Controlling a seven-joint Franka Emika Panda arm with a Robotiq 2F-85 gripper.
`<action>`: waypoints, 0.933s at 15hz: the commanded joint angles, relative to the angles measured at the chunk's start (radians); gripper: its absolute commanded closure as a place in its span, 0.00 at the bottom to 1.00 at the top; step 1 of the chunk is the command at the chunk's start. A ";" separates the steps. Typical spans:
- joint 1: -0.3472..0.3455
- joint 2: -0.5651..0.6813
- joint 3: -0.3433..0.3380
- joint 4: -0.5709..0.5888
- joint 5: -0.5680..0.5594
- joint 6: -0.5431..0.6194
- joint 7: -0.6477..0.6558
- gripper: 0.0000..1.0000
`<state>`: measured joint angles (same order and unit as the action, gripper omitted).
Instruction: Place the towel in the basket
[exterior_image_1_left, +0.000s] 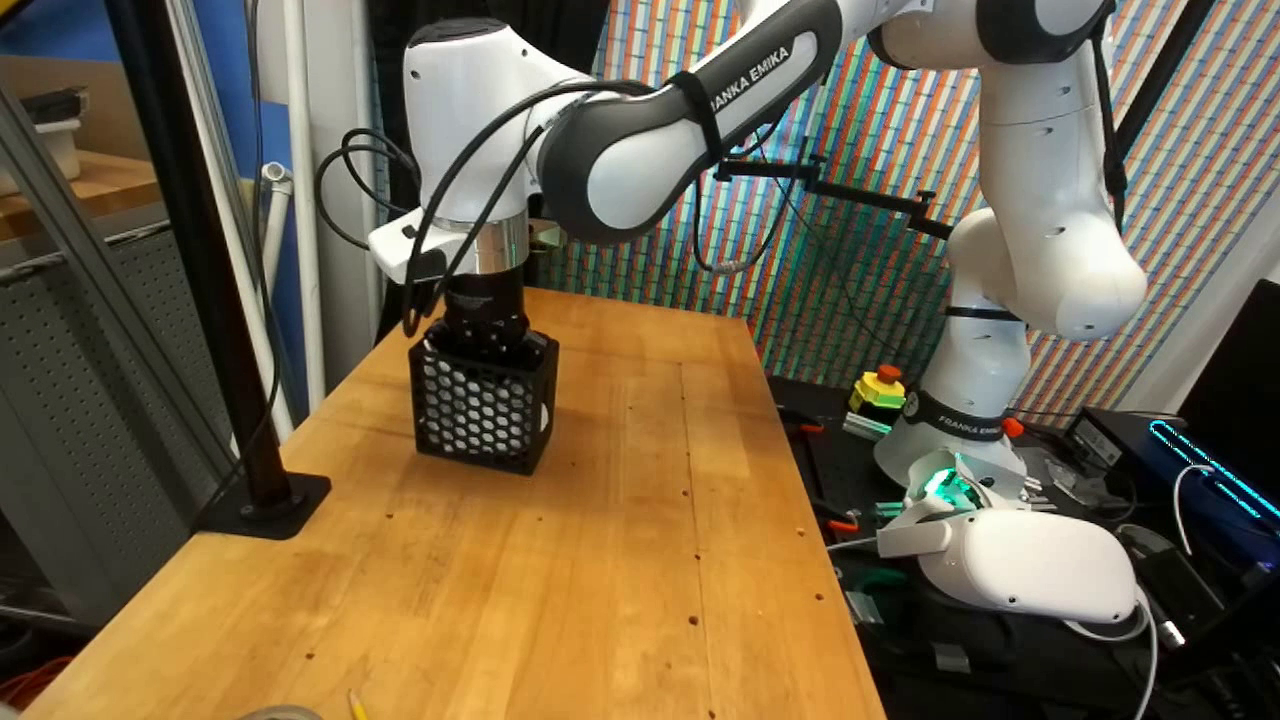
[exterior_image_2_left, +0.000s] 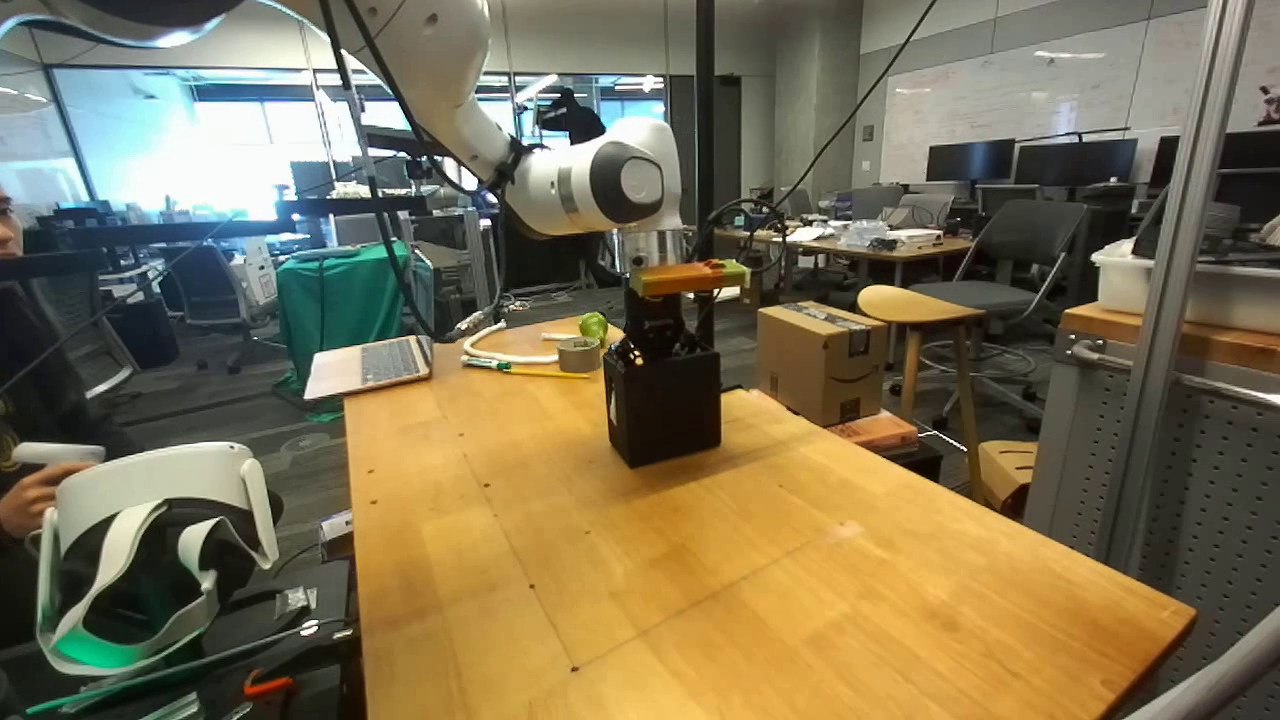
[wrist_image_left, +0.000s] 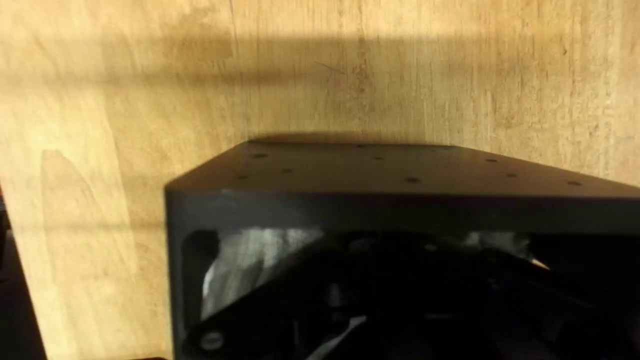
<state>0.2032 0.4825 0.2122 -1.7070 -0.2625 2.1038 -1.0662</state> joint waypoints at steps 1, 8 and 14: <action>0.051 -0.121 -0.006 -0.075 -0.101 -0.003 0.078 0.95; 0.103 -0.290 0.020 -0.152 -0.258 -0.017 0.186 0.95; 0.097 -0.285 0.029 -0.127 -0.363 0.001 0.156 0.95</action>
<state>0.3051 0.2028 0.2389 -1.8391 -0.5708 2.0896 -0.9002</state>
